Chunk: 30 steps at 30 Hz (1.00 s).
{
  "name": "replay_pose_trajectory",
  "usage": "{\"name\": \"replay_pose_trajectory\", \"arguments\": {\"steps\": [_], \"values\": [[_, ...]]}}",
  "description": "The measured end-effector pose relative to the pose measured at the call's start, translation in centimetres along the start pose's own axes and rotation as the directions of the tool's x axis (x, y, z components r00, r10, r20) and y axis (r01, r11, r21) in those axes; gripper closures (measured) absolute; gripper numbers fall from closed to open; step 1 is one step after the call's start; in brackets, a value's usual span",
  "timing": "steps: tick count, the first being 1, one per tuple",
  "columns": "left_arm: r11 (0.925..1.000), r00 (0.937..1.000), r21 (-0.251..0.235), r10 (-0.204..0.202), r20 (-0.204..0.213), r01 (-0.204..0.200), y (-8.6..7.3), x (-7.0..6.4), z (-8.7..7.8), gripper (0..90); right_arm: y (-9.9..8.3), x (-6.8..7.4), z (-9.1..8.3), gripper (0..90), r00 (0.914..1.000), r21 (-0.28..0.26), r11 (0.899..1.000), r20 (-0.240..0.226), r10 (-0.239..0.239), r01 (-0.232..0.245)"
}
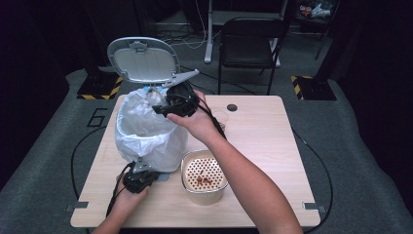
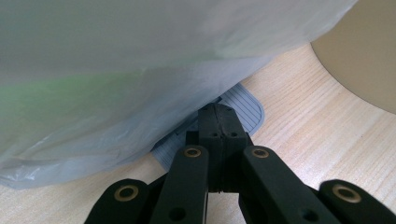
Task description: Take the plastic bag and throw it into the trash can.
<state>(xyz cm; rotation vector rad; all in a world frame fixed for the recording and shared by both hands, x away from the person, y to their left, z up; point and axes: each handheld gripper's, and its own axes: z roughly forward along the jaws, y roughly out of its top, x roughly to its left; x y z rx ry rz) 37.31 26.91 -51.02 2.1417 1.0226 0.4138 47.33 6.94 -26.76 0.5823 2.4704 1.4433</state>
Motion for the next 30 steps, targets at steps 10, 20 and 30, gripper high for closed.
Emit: {"name": "replay_pose_trajectory", "arguments": {"steps": [10, 20, 30], "values": [[1.0, 1.0, 0.002, 0.002, 0.0, -0.002, 0.0, 0.0, 0.0, 90.0, 0.4, 0.8, 0.7, 34.5, 0.9987, -0.041, 0.999, 0.047, -0.016, 0.018], [1.0, 1.0, -0.002, 0.007, 0.001, -0.007, 0.0, 0.1, 0.0, 90.0, 0.3, 1.0, 0.3, 20.3, 0.998, -0.039, 0.999, 0.054, -0.031, 0.033], [1.0, 1.0, 0.0, 0.004, 0.004, -0.004, 0.0, 0.1, 0.0, 90.0, -1.0, 0.8, -3.4, 27.0, 0.9967, -0.041, 0.997, 0.055, -0.059, 0.061]]}}
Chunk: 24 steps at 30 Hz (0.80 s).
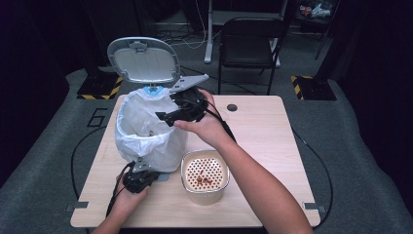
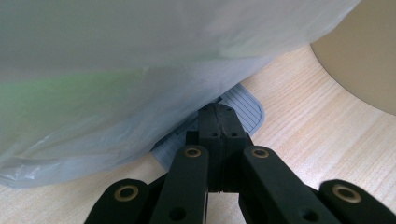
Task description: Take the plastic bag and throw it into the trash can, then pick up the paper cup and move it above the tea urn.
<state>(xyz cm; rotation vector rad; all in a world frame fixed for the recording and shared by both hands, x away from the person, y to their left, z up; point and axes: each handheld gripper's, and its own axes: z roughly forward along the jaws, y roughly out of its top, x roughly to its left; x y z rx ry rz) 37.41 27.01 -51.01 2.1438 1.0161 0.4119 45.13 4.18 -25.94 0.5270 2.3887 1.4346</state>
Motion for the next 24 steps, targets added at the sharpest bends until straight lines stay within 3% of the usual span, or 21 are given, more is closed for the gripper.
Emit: {"name": "replay_pose_trajectory", "arguments": {"steps": [3, 5, 8, 15, 18, 19, 20, 23, 24], "values": [[1.0, 1.0, 0.008, 0.004, 0.0, -0.004, 0.0, 0.1, -0.1, 90.0, -0.2, -0.2, -0.8, 27.0, 1.0, -0.008, 1.0, 0.007, 0.004, -0.004], [0.9998, 0.9998, 0.001, -0.022, 0.0, 0.022, 0.0, -0.1, 0.0, 90.0, -0.7, -0.5, -1.8, 27.0, 0.9997, -0.012, 1.0, 0.023, 0.007, -0.006], [1.0, 1.0, 0.003, -0.005, -0.005, 0.005, 0.0, -0.1, 0.0, 90.0, -1.7, -1.4, -3.3, 28.0, 0.9983, -0.012, 1.0, 0.054, 0.02, -0.02], [1.0, 1.0, 0.0, -0.01, -0.002, 0.01, 0.0, -0.1, 0.0, 90.0, -3.8, -2.7, -5.3, 27.9, 0.9946, -0.024, 0.999, 0.097, 0.037, -0.035], [1.0, 1.0, -0.002, 0.003, -0.001, -0.003, 0.0, 0.0, 0.0, 90.0, -6.1, -4.1, -6.7, 27.8, 0.9857, -0.021, 0.997, 0.152, 0.074, -0.071], [1.0, 1.0, -0.002, -0.003, -0.002, 0.003, 0.0, -0.1, 0.0, 90.0, -6.1, -4.1, -6.7, 27.8, 0.9857, -0.021, 0.997, 0.152, 0.074, -0.071], [1.0, 1.0, 0.003, 0.008, 0.0, -0.008, 0.0, 0.0, 0.0, 90.0, -7.7, -5.1, -7.0, 27.8, 0.9802, -0.011, 0.995, 0.173, 0.097, -0.097], [1.0, 1.0, 0.003, 0.007, -0.001, -0.007, 0.0, 0.0, 0.0, 90.0, -9.0, -5.9, -7.1, 27.8, 0.9759, -0.002, 0.994, 0.191, 0.106, -0.108], [1.0, 1.0, 0.003, 0.0, -0.004, 0.0, 0.0, 0.0, 0.0, 90.0, -10.6, -6.9, -7.1, 27.8, 0.9669, 0.007, 0.99, 0.217, 0.134, -0.139]]}}
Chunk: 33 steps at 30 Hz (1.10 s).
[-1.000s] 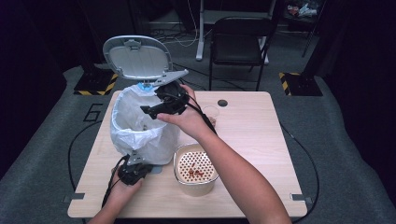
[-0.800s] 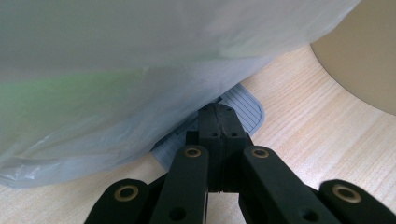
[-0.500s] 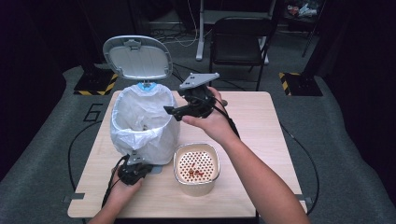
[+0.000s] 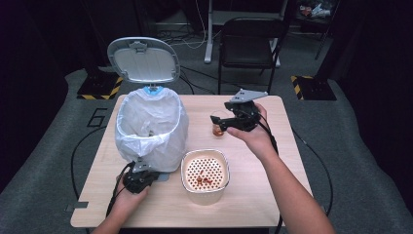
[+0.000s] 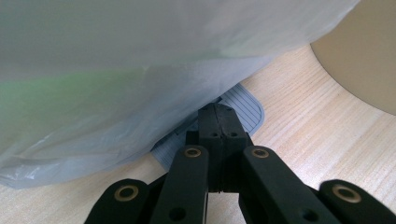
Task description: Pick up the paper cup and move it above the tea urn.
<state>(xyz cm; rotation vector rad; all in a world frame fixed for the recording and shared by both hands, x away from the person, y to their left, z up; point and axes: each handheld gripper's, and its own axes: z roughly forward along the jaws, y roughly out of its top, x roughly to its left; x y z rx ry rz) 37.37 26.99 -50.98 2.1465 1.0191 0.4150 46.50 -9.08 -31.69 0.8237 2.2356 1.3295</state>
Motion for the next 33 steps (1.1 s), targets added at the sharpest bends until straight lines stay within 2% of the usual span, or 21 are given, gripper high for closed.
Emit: {"name": "replay_pose_trajectory", "arguments": {"steps": [2, 4, 5, 7, 8, 10, 14, 18, 19, 23, 25, 30, 31, 33], "values": [[1.0, 1.0, -0.001, 0.001, 0.005, -0.001, 0.0, 0.1, 0.0, 90.0, -0.5, -0.4, 0.1, 27.8, 0.9999, 0.008, 1.0, 0.005, 0.011, -0.011], [1.0, 1.0, 0.0, 0.005, 0.003, -0.005, 0.0, 0.1, 0.0, 90.0, -2.2, -1.6, 0.7, 26.9, 0.9988, 0.025, 0.999, 0.038, 0.032, -0.033], [1.0, 1.0, 0.0, 0.005, 0.003, -0.005, 0.0, 0.1, 0.0, 90.0, -2.2, -1.6, 0.7, 26.9, 0.9988, 0.025, 0.999, 0.038, 0.032, -0.033], [1.0, 1.0, 0.0, -0.002, 0.006, 0.002, 0.0, 0.1, 0.0, 90.0, -3.7, -2.7, 1.3, 23.4, 0.9978, 0.041, 0.998, 0.047, 0.046, -0.048], [1.0, 1.0, 0.0, -0.003, 0.006, 0.003, 0.0, 0.1, 0.0, 90.0, -3.7, -2.7, 1.3, 23.4, 0.9978, 0.041, 0.998, 0.047, 0.046, -0.048], [0.9999, 0.9999, -0.003, -0.01, 0.009, 0.01, 0.0, 0.0, 0.0, 90.0, -4.8, -3.3, 2.0, 19.1, 0.9944, 0.061, 0.993, 0.048, 0.094, -0.097], [1.0, 1.0, 0.0, 0.003, 0.004, -0.003, 0.0, 0.1, 0.0, 90.0, -5.7, -3.7, 2.6, 16.0, 0.9921, 0.083, 0.99, 0.052, 0.114, -0.118], [1.0, 1.0, 0.005, -0.002, 0.005, 0.002, 0.0, 0.1, 0.0, 90.0, -6.7, -4.1, 2.9, 16.4, 0.992, 0.073, 0.991, 0.065, 0.108, -0.113], [0.9999, 0.9999, -0.009, -0.008, 0.012, 0.008, 0.0, 0.1, 0.1, 90.0, -6.9, -4.2, 3.0, 15.1, 0.9921, 0.073, 0.991, 0.062, 0.109, -0.113], [1.0, 1.0, 0.005, -0.001, 0.005, 0.001, 0.0, 0.1, 0.0, 90.0, -7.6, -4.5, 3.6, 13.6, 0.9925, 0.083, 0.99, 0.045, 0.113, -0.117], [1.0, 1.0, 0.003, -0.002, 0.009, 0.002, 0.0, 0.1, 0.0, 90.0, -7.8, -4.5, 4.1, 13.8, 0.9929, 0.09, 0.991, 0.076, 0.091, -0.098], [0.9999, 0.9999, -0.008, -0.009, 0.01, 0.01, 0.0, 0.1, 0.1, 90.0, -8.0, -4.6, 4.7, 14.5, 0.9907, 0.082, 0.991, 0.092, 0.1, -0.107], [1.0, 1.0, 0.009, 0.003, 0.005, -0.003, 0.0, 0.2, -0.1, 90.0, -8.1, -4.6, 4.9, 14.8, 0.9893, 0.083, 0.99, 0.099, 0.107, -0.116], [1.0, 1.0, 0.003, -0.004, 0.005, 0.004, 0.0, 0.1, 0.0, 90.0, -8.3, -4.7, 5.5, 15.2, 0.9886, 0.091, 0.99, 0.115, 0.097, -0.108]]}}
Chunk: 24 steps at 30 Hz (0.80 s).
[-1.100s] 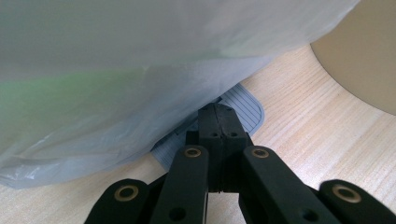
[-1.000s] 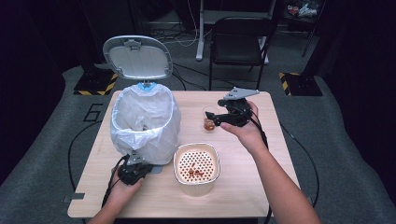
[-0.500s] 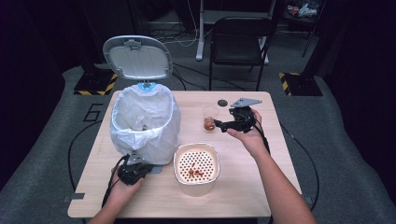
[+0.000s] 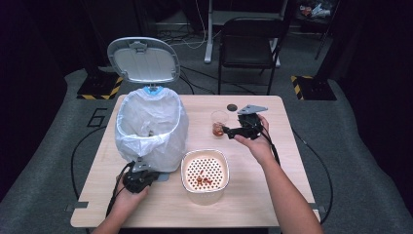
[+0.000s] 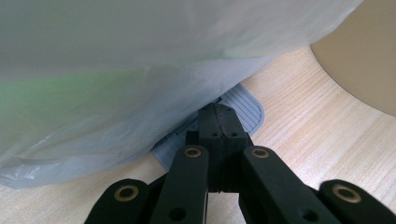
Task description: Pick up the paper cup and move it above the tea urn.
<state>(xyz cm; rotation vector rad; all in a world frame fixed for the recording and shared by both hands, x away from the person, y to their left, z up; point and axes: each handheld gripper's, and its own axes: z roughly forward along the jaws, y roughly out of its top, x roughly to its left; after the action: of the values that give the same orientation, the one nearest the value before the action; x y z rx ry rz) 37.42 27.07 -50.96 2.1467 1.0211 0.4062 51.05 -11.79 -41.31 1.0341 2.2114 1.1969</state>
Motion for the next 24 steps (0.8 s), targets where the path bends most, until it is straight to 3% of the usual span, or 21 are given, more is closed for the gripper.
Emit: {"name": "replay_pose_trajectory", "arguments": {"steps": [4, 7, 18, 21, 23, 24], "values": [[1.0, 1.0, 0.004, 0.007, -0.002, -0.007, 0.0, 0.0, 0.0, 90.0, -0.3, 0.1, 1.0, 13.8, 0.9989, -0.008, 1.0, 0.045, 0.008, -0.008], [1.0, 1.0, -0.005, 0.003, 0.004, -0.003, 0.0, 0.1, 0.0, 90.0, -0.3, -0.1, 1.7, 13.1, 0.9978, -0.018, 0.999, 0.054, 0.039, -0.038], [1.0, 1.0, -0.003, -0.001, -0.001, 0.001, 0.0, 0.0, 0.0, 90.0, -0.7, -0.7, 4.5, 8.7, 0.9953, 0.002, 0.998, 0.074, 0.063, -0.063], [0.9988, 0.9988, -0.005, -0.05, 0.002, 0.05, -0.2, -0.2, 0.0, 90.0, -0.9, -0.9, 5.2, 6.2, 0.9943, 0.012, 0.997, 0.079, 0.072, -0.073], [0.9999, 0.9998, -0.004, 0.016, -0.015, -0.016, -0.1, 0.1, -0.1, 90.0, -0.8, -0.9, 5.6, 6.0, 0.9953, 0.031, 0.997, 0.064, 0.072, -0.074], [0.9998, 0.9997, -0.01, 0.018, -0.015, -0.018, -0.1, 0.1, -0.1, 90.0, -0.7, -0.8, 5.7, 6.0, 0.9953, 0.034, 0.997, 0.065, 0.072, -0.074]]}}
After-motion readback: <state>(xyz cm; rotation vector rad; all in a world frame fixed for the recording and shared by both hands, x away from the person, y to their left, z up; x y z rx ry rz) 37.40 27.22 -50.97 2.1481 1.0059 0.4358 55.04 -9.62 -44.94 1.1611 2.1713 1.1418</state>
